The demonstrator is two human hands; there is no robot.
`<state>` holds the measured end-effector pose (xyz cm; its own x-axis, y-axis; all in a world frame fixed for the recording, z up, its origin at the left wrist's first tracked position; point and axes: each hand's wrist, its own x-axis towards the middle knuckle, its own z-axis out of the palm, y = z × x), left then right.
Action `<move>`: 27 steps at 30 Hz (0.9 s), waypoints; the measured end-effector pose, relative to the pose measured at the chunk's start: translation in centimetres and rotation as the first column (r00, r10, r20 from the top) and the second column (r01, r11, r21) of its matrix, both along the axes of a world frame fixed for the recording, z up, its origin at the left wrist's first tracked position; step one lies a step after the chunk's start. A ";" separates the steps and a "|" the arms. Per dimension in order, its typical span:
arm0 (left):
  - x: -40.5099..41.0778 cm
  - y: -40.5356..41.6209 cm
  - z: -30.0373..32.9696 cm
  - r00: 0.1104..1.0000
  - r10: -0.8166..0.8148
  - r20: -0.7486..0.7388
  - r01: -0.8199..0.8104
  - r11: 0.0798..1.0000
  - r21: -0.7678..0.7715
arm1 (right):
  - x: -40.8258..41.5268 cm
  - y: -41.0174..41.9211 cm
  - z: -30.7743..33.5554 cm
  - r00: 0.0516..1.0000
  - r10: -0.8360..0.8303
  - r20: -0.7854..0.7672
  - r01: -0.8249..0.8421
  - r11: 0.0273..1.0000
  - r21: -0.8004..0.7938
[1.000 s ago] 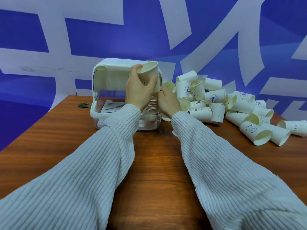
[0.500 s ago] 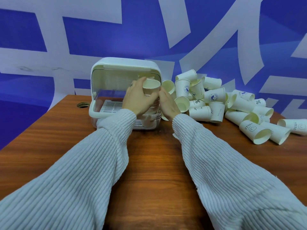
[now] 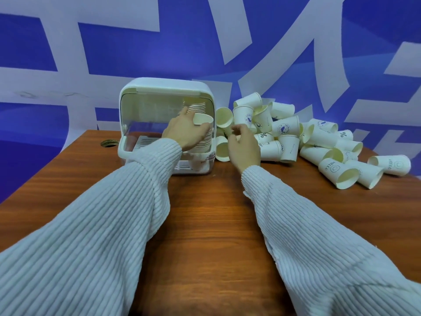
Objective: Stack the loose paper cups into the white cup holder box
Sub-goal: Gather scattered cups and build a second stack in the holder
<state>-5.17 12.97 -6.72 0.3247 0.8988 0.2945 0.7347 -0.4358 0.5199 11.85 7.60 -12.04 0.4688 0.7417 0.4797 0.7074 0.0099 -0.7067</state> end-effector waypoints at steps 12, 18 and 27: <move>0.3 -2.6 -2.8 0.995 0.040 0.091 -0.070 0.934 0.352 | 3.1 0.3 -3.2 0.804 0.234 0.546 0.040 0.896 -0.442; 1.6 -5.6 -5.7 0.962 -0.082 0.260 -0.092 0.801 0.592 | 3.5 0.2 -3.5 0.820 0.110 0.561 0.067 0.956 -0.287; 3.6 -8.1 -10.6 0.967 -0.256 -0.003 0.245 0.922 0.300 | 2.4 -5.7 -2.6 0.961 0.181 -0.207 -0.149 0.976 0.159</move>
<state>-1.57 4.91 -17.29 0.5123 0.6599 0.5496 0.5652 -0.7409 0.3627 14.26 1.90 -14.65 0.4508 0.7503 0.4835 0.5154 0.2234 -0.8273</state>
